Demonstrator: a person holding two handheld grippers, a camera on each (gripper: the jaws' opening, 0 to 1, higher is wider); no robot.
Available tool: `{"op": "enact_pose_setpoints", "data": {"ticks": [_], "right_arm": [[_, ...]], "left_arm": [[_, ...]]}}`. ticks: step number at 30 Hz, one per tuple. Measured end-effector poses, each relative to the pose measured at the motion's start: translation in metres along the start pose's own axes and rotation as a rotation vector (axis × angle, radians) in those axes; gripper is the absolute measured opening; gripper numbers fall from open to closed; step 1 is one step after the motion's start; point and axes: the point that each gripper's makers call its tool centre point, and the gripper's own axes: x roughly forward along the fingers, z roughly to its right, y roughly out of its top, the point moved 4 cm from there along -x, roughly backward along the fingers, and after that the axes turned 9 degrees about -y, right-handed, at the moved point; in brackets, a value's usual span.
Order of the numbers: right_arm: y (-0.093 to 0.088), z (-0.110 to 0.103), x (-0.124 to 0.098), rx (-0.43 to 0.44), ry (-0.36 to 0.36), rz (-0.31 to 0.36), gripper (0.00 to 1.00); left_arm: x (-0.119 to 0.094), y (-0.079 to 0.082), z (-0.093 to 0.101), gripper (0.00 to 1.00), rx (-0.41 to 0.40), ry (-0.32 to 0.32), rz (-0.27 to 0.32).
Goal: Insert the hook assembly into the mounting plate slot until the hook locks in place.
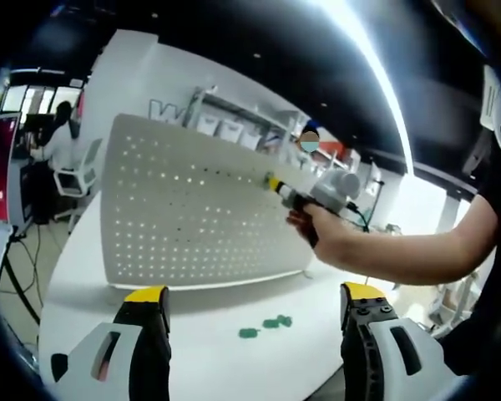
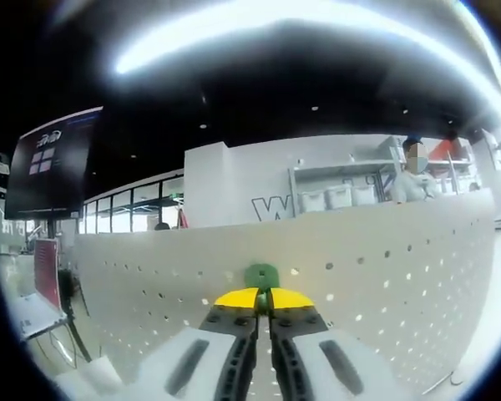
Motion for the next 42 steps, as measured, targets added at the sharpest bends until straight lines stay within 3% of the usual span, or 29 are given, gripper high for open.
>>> {"op": "enact_pose_setpoints", "data": {"ticks": [2,10,17,28,42], "right_arm": [[0.0,-0.001,0.0,-0.025,-0.008,-0.006,0.01],[-0.004,-0.001,0.0,0.025,0.013,-0.064,0.07],[0.003,0.002,-0.004,0.042,0.02,-0.06,0.16],[0.02,0.012,-0.02,0.008,0.063,-0.029,0.19],[-0.01,0.04,-0.07,-0.024,0.073,-0.098,0.22]], "left_arm": [[-0.001,0.0,0.0,0.85,0.0,0.001,0.003],[-0.002,0.0,0.002,0.85,0.001,0.0,0.007],[-0.003,0.003,0.005,0.85,0.007,-0.002,0.013],[0.003,0.004,0.013,0.84,0.017,-0.034,0.013],[0.005,0.007,0.017,0.85,0.028,-0.054,0.023]]}}
